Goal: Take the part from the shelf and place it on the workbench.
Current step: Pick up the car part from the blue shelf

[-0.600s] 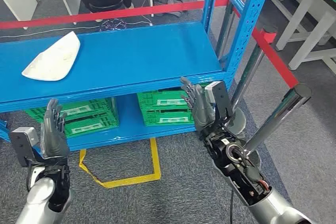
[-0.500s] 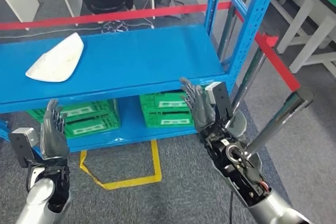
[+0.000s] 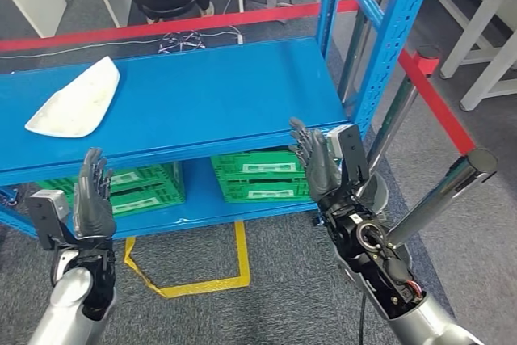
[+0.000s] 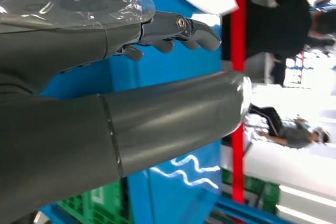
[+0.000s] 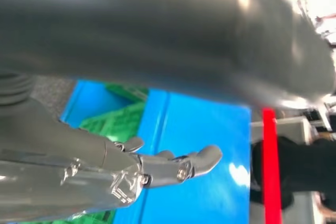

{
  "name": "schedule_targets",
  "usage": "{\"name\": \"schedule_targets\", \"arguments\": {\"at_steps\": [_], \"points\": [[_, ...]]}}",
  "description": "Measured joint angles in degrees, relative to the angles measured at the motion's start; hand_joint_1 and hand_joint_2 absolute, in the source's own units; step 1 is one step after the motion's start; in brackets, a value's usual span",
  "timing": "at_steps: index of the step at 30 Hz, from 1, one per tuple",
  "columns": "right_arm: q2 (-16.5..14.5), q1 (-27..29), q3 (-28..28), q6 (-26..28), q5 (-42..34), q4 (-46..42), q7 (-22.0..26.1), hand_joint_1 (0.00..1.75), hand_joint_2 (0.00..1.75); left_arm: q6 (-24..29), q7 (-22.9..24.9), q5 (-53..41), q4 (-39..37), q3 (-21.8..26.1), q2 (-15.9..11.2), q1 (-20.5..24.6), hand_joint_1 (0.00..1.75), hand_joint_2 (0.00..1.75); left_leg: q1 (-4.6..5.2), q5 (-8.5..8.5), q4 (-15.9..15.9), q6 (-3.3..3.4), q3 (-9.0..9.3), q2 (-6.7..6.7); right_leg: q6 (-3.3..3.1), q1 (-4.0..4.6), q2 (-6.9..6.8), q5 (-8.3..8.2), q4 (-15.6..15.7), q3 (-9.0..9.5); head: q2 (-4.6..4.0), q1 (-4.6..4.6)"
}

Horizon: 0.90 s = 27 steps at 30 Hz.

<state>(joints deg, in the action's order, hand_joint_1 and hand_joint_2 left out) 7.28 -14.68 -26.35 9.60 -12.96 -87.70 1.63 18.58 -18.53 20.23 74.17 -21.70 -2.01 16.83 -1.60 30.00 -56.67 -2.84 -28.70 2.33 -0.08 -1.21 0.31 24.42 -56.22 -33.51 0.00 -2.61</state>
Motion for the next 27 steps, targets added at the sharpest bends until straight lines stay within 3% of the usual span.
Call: {"name": "schedule_targets", "arguments": {"at_steps": [1,3,4,5,6,8,9,10,13,15,19,20,21,24,25,27], "points": [[-0.01,-0.05,-0.02,0.01,0.01,-0.09,-0.02,0.0,0.0,0.0,0.02,0.0,0.01,0.0,-0.02,0.06,0.0,0.0,0.02,1.2,-3.87,0.0,-2.26,-0.73,-0.35,0.01,0.19,0.32,0.07,0.44,0.0,0.39],[-0.01,-0.03,-0.07,0.0,0.01,-0.13,-0.07,0.0,0.0,-0.02,0.08,0.01,-0.02,0.0,-0.04,-0.08,0.0,0.0,0.21,3.11,-13.03,0.15,-8.7,-1.6,-0.77,0.22,0.58,1.01,0.11,1.15,0.0,1.07],[-0.01,0.04,-0.08,0.02,0.0,-0.13,-0.08,0.0,0.0,-0.02,0.09,0.02,-0.03,0.0,-0.07,-0.24,0.0,0.0,0.36,2.84,-15.74,0.35,-11.37,-1.73,-0.87,0.35,0.85,1.4,0.12,1.55,0.0,1.24],[-0.01,0.08,-0.09,0.03,0.0,-0.13,-0.08,0.0,0.0,-0.02,0.1,0.04,-0.04,-0.01,-0.1,-0.37,0.0,0.0,0.56,1.33,-16.05,0.69,-12.92,-1.82,-0.92,0.47,1.17,1.83,0.13,2.06,0.0,1.35],[-0.01,0.09,-0.09,0.04,0.0,-0.13,-0.08,0.0,0.0,-0.02,0.11,0.07,-0.05,-0.01,-0.14,-0.43,0.0,0.0,0.84,-1.36,-13.75,1.19,-13.13,-1.89,-0.92,0.54,1.48,2.29,0.16,2.68,0.0,1.42],[-0.01,0.11,-0.09,0.04,0.0,-0.11,-0.08,0.0,0.0,-0.02,0.11,0.09,-0.05,-0.01,-0.25,-0.37,0.0,0.0,1.69,-7.36,-5.11,2.53,-10.86,-2.34,-0.77,0.56,1.98,3.22,0.28,3.81,0.0,1.55],[-0.01,0.13,-0.09,0.04,0.0,-0.11,-0.09,0.0,0.0,-0.02,0.11,0.11,-0.05,-0.01,-0.3,-0.3,0.0,0.0,2.07,-8.99,-1.36,3.06,-9.56,-2.58,-0.59,0.53,2.22,3.58,0.38,4.12,0.0,1.6],[-0.01,0.17,-0.09,0.04,0.0,-0.1,-0.1,0.0,0.0,-0.04,0.12,0.13,-0.05,-0.01,-0.32,-0.23,0.0,0.0,2.41,-9.53,0.88,3.41,-8.67,-2.78,-0.32,0.43,2.38,3.84,0.59,4.28,0.0,1.68],[-0.01,0.31,-0.08,0.06,0.0,-0.13,-0.11,0.0,0.0,-0.08,0.13,0.16,-0.05,-0.03,-0.31,0.03,0.0,0.0,2.48,-8.6,2.95,3.84,-7.08,-2.69,0.64,0.34,2.35,3.99,0.8,5.0,0.0,1.78],[-0.01,0.11,-0.04,0.09,0.0,-0.15,-0.08,0.0,0.0,-0.08,0.11,0.16,-0.05,-0.03,-0.31,0.16,0.0,0.0,2.18,-8.12,3.76,4.17,-5.46,-2.58,1.02,0.48,1.44,4.83,-1.51,4.47,0.0,1.5],[-0.01,0.39,-0.05,0.16,-0.01,-0.12,-0.19,0.0,0.0,-0.09,0.11,0.19,-0.14,-0.26,-0.27,-0.02,0.0,0.0,2.05,-6.43,4.04,4.38,-3.06,-2.49,1.88,0.37,0.47,8.95,-14.37,-3.39,0.0,0.73],[-0.01,0.56,-0.07,0.19,-0.02,-0.11,-0.23,0.0,0.0,-0.09,0.11,0.21,-0.21,-0.34,-0.26,-0.08,0.0,0.0,2.0,-5.89,4.0,4.32,-2.4,-2.47,2.13,0.27,0.42,8.76,-14.97,-4.57,0.0,0.63],[-0.01,0.65,-0.06,0.24,-0.02,-0.1,-0.26,0.0,0.0,-0.09,0.1,0.23,-0.28,-0.41,-0.24,-0.11,0.0,0.0,1.92,-5.32,3.93,4.2,-1.65,-2.48,2.33,0.14,0.33,7.33,-13.4,-4.75,0.0,0.52],[-0.01,0.67,-0.04,0.37,-0.02,-0.05,-0.27,0.0,0.0,-0.1,-0.03,0.35,-0.5,-0.52,-0.21,-0.05,0.0,0.0,1.55,-3.5,3.83,3.51,0.54,-2.42,2.47,0.04,-0.15,-0.38,-2.84,-2.15,0.0,0.05],[-0.01,0.62,-0.05,0.37,-0.02,0.02,-0.29,0.0,0.0,-0.11,-0.11,0.39,-0.56,-0.56,-0.21,0.05,0.0,0.0,1.5,-3.16,3.78,3.19,0.69,-2.37,2.24,0.25,-0.3,-1.69,-0.48,-1.35,0.0,-0.02],[-0.01,0.54,-0.08,0.36,-0.03,0.12,-0.3,0.0,0.0,-0.16,-0.29,0.47,-0.64,-0.67,-0.21,0.25,0.0,0.0,1.45,-3.11,3.7,2.53,0.45,-2.23,1.17,0.83,-0.33,-1.75,0.7,-1.11,0.0,0.02]]}}
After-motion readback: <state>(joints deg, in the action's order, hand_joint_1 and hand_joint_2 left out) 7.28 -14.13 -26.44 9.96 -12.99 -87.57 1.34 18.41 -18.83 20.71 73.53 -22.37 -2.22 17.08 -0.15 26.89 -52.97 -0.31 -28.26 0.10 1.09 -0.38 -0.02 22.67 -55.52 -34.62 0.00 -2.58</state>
